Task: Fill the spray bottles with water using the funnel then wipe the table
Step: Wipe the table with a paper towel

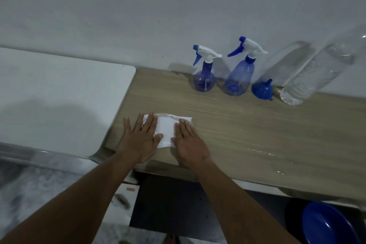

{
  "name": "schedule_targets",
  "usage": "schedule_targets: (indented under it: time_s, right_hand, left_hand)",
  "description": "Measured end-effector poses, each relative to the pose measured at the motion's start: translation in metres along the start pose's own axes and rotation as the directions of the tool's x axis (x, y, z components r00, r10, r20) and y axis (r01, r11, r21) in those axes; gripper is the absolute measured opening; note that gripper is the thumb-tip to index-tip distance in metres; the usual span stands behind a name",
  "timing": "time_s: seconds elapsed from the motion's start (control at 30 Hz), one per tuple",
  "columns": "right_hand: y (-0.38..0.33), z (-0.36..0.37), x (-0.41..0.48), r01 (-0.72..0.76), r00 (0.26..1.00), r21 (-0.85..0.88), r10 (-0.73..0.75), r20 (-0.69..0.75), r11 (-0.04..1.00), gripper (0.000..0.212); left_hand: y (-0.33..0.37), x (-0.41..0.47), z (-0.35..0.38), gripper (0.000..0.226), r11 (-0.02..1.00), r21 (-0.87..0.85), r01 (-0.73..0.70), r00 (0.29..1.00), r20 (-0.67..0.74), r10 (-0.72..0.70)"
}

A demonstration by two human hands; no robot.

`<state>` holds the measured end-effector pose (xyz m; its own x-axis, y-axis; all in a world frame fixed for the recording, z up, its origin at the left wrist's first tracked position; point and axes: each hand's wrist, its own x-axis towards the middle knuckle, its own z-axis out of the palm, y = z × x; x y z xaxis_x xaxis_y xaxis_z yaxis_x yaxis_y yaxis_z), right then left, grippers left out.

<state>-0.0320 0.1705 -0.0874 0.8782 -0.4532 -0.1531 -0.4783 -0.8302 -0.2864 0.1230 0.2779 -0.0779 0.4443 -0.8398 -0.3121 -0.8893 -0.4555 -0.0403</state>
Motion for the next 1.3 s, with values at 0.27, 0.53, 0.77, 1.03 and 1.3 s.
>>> schedule_targets:
  time_s: [0.27,0.53,0.77,1.03,1.3]
  right_hand:
    - [0.052,0.002,-0.054,-0.023,1.000,-0.004,0.023,-0.010,1.000,0.076]
    - [0.134,-0.012,-0.132,-0.042,0.999,-0.076,0.042,0.006,0.996,0.083]
    - [0.202,-0.023,-0.178,-0.011,1.000,-0.118,0.011,-0.005,0.993,0.079]
    - [0.261,-0.043,-0.217,-0.009,1.000,-0.200,0.014,0.024,0.980,0.085]
    - [0.293,-0.048,-0.238,0.068,0.994,-0.328,-0.091,-0.056,0.942,0.051]
  left_hand:
    - [0.070,-0.013,0.005,0.087,0.997,0.017,-0.078,0.996,-0.038,0.079]
    - [0.179,-0.025,0.000,0.069,0.994,0.052,-0.093,0.995,-0.033,0.094]
    - [0.258,-0.026,-0.005,0.069,0.998,0.046,-0.045,0.999,-0.021,0.046]
    - [0.325,-0.023,-0.008,0.070,0.999,0.030,-0.035,0.999,-0.024,0.036]
    - [0.390,-0.022,-0.015,0.069,0.994,-0.020,-0.110,0.994,-0.033,0.109]
